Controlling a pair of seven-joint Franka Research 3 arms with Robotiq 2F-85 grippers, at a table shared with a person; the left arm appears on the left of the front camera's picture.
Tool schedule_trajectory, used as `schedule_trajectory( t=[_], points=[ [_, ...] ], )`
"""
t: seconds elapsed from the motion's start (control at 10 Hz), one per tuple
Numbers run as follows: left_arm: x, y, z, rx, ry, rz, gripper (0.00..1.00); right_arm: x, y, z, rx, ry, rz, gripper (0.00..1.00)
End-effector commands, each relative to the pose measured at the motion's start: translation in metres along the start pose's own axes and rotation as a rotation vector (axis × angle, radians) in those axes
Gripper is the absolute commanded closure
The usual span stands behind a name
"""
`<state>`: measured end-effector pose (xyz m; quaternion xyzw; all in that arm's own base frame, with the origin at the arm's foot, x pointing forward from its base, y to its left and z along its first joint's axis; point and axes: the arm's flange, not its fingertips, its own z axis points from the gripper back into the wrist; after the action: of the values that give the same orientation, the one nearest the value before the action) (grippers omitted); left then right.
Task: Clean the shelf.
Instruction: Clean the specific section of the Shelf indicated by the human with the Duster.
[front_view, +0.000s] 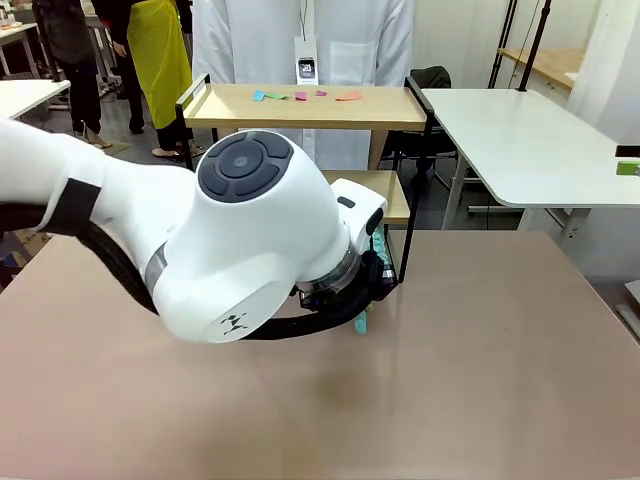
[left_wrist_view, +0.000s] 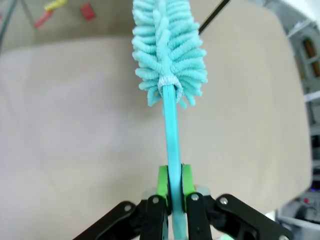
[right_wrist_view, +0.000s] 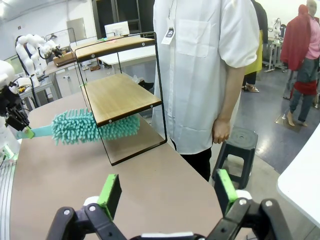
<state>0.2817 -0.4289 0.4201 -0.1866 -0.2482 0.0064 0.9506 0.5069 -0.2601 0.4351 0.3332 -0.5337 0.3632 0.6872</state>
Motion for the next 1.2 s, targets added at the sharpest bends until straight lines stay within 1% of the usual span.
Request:
schedule_trajectory(
  t=[0.0,0.3,0.5,0.7,0.8,1.1],
  points=[
    [-0.002,-0.044,-0.052,0.001,-0.066,0.038,0.87,0.003,0.000,0.000,0.000,0.001,0.005,0.00],
    [-0.002,-0.060,-0.084,0.020,-0.048,0.031,0.87,0.003,0.000,0.000,0.000,0.001,0.005,0.00],
    [-0.004,-0.059,-0.103,0.050,-0.047,0.036,0.87,0.003,0.000,0.000,0.000,0.001,0.005,0.00],
    [-0.009,-0.059,-0.124,0.052,-0.035,0.053,0.87,0.003,0.000,0.000,0.000,0.001,0.005,0.00],
    [-0.010,-0.060,-0.129,0.037,-0.022,0.064,0.87,0.003,0.000,0.000,0.000,0.001,0.005,0.00],
    [-0.005,-0.055,-0.137,0.053,-0.004,0.079,0.87,0.003,0.000,0.000,0.000,0.001,0.005,0.00]
  ],
)
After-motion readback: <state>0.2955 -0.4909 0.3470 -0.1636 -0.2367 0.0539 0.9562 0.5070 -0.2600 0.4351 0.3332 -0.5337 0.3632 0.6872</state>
